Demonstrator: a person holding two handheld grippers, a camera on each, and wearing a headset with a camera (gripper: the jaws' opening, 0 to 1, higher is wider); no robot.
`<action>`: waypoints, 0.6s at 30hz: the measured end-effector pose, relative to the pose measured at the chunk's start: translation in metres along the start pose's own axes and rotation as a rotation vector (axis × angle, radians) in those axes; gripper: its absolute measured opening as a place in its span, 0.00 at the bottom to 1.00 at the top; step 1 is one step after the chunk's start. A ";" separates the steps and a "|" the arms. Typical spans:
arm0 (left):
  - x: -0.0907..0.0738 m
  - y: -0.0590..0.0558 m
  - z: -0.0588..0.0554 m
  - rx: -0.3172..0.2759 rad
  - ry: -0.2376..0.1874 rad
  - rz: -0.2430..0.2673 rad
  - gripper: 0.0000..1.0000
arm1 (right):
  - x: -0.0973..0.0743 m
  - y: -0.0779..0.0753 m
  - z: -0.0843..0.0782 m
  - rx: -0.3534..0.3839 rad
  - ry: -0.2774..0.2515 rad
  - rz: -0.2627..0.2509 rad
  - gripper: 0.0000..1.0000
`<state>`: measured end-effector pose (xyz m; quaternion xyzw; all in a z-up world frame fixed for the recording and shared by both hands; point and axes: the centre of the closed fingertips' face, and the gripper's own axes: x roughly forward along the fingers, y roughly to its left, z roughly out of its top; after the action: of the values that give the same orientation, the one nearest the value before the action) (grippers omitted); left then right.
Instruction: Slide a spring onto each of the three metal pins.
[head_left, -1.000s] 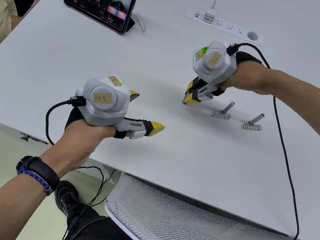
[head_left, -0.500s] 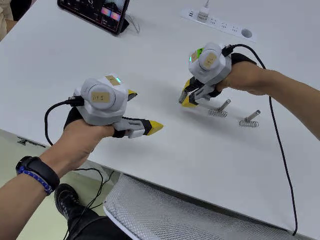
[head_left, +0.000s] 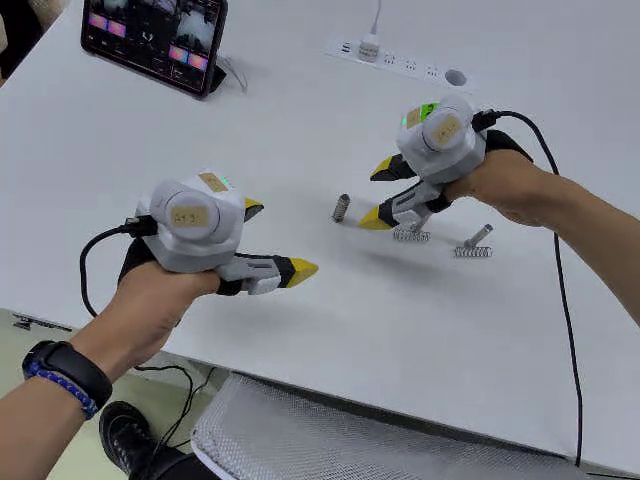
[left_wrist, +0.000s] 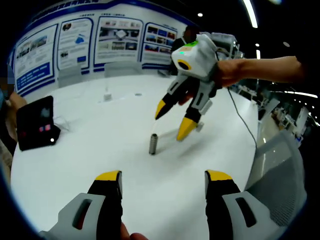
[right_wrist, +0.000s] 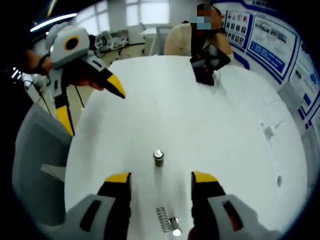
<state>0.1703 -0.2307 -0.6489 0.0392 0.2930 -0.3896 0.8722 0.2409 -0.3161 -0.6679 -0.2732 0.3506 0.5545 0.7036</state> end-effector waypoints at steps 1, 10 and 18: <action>0.001 0.000 0.001 0.002 -0.001 -0.001 0.68 | -0.002 -0.002 -0.001 0.018 -0.017 -0.010 0.50; 0.001 0.000 0.007 0.010 -0.008 -0.006 0.68 | -0.028 -0.005 -0.002 0.142 -0.132 -0.106 0.57; 0.002 -0.005 0.008 0.023 -0.001 -0.024 0.68 | -0.046 0.018 -0.022 0.211 -0.149 -0.154 0.60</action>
<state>0.1716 -0.2384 -0.6424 0.0453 0.2885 -0.4036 0.8671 0.2127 -0.3558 -0.6444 -0.1819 0.3317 0.4778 0.7928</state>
